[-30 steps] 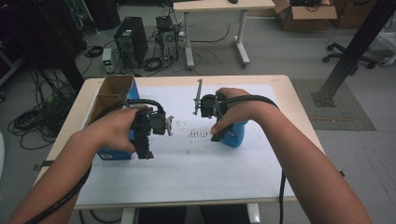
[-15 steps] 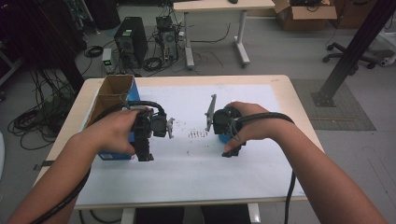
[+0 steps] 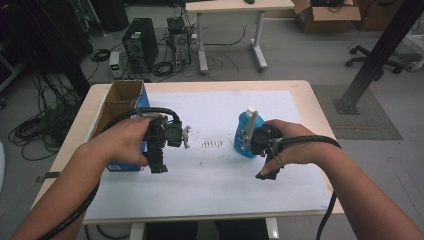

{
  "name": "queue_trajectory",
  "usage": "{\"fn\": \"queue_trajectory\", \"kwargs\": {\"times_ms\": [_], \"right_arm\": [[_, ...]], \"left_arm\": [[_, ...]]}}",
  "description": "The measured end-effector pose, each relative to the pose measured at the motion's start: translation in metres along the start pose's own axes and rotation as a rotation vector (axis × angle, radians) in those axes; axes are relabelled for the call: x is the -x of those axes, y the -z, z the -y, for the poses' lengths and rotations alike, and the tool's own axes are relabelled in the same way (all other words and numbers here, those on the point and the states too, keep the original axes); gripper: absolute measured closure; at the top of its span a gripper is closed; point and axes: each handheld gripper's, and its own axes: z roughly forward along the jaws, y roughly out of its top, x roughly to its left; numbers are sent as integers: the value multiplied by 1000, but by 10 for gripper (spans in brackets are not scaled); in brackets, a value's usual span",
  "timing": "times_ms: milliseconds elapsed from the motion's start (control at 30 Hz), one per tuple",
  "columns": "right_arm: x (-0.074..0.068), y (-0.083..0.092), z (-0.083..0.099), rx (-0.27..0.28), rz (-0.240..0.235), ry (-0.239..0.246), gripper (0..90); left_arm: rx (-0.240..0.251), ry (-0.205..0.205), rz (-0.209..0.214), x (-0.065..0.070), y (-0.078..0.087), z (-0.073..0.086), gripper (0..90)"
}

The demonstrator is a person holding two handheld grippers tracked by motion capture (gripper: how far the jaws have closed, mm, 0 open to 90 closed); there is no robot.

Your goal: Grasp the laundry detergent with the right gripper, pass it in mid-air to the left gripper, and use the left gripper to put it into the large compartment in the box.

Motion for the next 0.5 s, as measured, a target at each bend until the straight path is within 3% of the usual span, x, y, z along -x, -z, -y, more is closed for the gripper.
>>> {"fn": "queue_trajectory", "kwargs": {"times_ms": [200,500], "right_arm": [[-5,-5,26,48,4,-82,53],[0,-21,55,121,16,-179,49]], "left_arm": [[10,-5,-7,0,3,-3,2],[5,-9,-5,0,4,-2,2]]}}
